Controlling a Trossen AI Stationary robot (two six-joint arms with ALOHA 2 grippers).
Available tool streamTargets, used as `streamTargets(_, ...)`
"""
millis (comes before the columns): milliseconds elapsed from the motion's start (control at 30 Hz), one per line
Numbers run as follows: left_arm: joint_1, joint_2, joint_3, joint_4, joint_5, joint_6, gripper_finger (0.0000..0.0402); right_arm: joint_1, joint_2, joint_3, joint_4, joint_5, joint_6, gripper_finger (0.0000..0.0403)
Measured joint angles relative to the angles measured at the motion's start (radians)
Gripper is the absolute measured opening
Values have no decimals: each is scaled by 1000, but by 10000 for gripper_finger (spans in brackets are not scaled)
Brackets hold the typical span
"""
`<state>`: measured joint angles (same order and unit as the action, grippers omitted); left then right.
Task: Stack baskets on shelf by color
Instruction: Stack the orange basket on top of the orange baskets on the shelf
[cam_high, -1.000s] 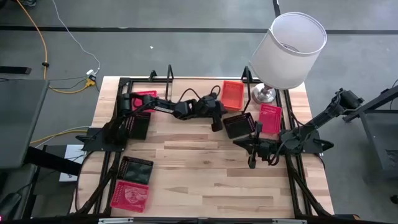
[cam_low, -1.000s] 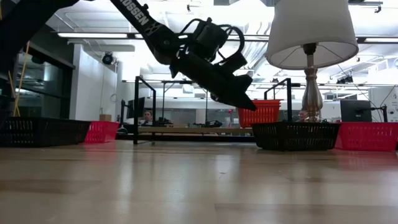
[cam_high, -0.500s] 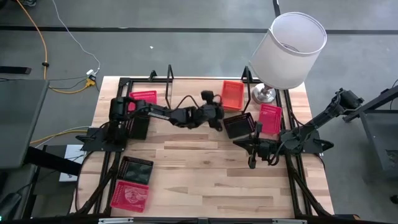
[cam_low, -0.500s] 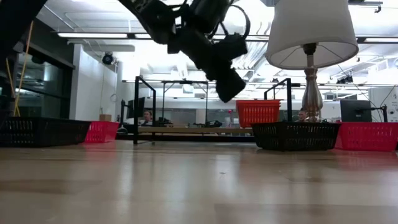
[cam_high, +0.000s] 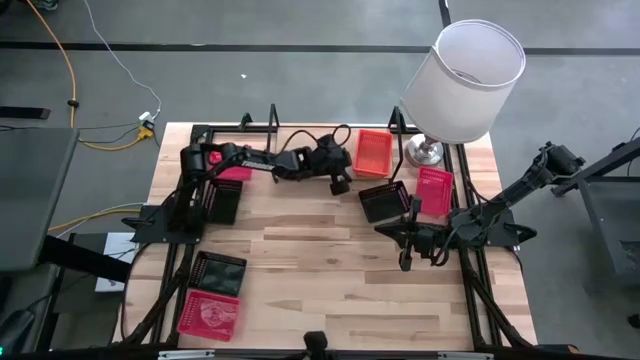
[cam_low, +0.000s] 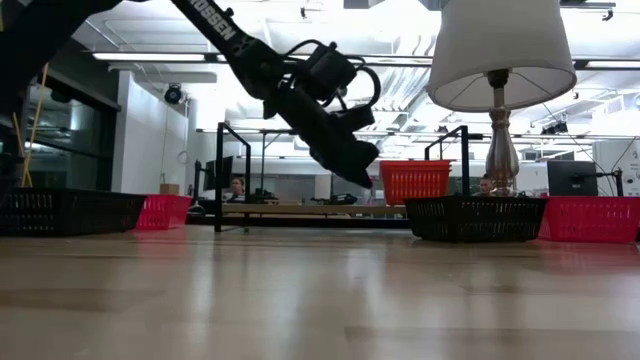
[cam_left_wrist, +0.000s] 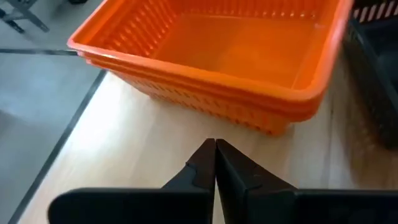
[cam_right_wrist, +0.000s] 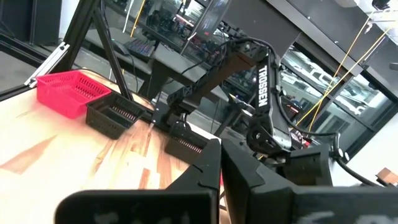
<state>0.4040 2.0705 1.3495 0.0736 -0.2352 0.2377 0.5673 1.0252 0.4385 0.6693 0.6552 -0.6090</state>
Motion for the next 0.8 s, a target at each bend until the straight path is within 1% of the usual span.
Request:
streamTargets(100,-17,0,0,5,0,8,0,0,0,0,0,0,0,0)
streamTargets(233,-44,0,0,5,-27,32,0,0,0,0,0,0,-1,0)
streamTargets(400,-68,1,0,26,-3,26,0,0,0,0,0,0,-1,0)
streamTargets(500,-79,1,0,54,-32,32,0,0,0,0,0,0,-1,0)
streamTargets(600,-82,1,0,57,-34,31,0,0,0,0,0,0,-1,0)
streamTargets(800,-99,2,0,57,13,27,0,0,0,0,0,0,-1,0)
